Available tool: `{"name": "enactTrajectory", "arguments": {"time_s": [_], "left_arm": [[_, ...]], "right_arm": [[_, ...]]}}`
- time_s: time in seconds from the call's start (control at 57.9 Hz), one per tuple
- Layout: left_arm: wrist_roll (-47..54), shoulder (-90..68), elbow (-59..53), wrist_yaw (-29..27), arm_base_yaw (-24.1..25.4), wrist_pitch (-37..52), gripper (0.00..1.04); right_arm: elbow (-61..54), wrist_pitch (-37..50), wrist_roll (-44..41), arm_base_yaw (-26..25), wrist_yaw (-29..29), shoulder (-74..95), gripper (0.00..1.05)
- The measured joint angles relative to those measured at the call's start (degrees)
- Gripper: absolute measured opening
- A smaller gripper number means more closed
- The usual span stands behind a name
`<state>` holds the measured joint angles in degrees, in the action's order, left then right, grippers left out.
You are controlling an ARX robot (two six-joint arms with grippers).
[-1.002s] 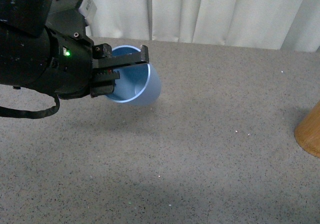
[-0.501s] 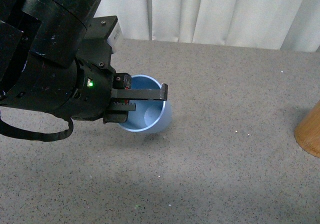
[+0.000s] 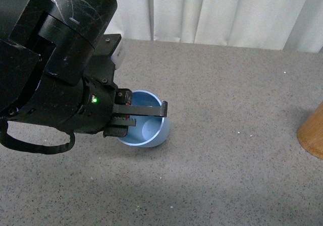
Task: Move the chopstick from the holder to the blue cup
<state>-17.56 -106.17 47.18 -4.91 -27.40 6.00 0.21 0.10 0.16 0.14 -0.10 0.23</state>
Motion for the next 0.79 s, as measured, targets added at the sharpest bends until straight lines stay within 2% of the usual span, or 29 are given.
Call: {"name": "enactTrajectory", "arguments": {"time_s": [0.259,0.708,0.795], "left_arm": [[0.55,-0.28,0.74,0.24,-0.15,-0.9,0.05],[0.22,-0.31,3.15,0.66,-0.59,-1.53,0.69],[-0.15,-0.31,3.78,0.63,-0.59,-1.84,0.85]], "right_arm": [[0.0,0.0,0.0,0.0,0.02,0.0,0.95],[0.0,0.0,0.0,0.0,0.02,0.0,0.95],[0.0,0.0,0.0,0.0,0.02,0.0,0.95]]}}
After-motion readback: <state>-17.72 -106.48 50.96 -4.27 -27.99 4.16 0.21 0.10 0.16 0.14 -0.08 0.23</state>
